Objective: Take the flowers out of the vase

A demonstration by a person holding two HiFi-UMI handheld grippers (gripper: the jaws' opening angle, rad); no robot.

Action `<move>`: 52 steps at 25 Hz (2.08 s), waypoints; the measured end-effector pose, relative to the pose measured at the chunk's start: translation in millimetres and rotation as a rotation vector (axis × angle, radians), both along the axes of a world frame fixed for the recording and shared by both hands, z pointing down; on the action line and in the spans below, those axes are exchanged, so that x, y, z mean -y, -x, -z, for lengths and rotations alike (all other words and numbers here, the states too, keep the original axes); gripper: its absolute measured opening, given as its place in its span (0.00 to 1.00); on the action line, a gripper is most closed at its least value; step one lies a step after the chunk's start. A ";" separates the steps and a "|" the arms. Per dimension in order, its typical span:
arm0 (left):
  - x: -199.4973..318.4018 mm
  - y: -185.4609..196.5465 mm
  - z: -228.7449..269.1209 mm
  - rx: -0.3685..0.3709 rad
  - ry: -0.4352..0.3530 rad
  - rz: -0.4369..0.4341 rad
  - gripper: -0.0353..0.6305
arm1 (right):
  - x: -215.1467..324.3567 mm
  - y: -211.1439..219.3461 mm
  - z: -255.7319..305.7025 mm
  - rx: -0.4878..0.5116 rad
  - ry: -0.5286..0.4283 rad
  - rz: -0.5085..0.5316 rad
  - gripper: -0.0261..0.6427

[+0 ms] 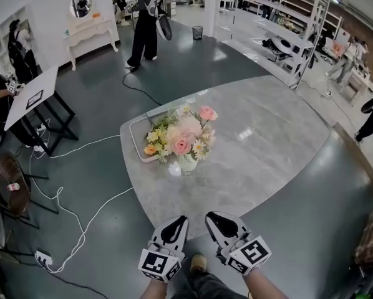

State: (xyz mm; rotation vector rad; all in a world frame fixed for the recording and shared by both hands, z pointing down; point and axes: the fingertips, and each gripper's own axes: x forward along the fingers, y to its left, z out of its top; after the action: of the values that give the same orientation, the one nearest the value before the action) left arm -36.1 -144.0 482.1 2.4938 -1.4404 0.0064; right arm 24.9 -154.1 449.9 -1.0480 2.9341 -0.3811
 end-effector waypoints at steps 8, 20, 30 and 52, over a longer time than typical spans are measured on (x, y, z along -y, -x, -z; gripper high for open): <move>50.0 -3.4 -12.5 0.019 -0.059 -0.006 0.21 | 47.7 -0.4 -8.3 -0.034 -0.076 -0.005 0.07; 150.3 13.7 -34.3 0.074 -0.094 0.038 0.57 | 129.1 4.3 6.1 0.018 -0.153 -0.078 0.34; 203.7 7.1 -38.0 0.109 -0.142 -0.014 0.63 | 178.4 31.6 20.6 0.110 -0.194 -0.048 0.43; 225.3 8.6 -43.3 0.165 -0.200 -0.100 0.51 | 205.7 61.3 34.9 0.126 -0.282 -0.002 0.47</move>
State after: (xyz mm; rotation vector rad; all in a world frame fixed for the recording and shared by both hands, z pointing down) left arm -44.7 -369.3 525.4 2.7837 -1.4404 0.0936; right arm -36.5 -359.8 415.0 -0.9508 2.7688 -0.0281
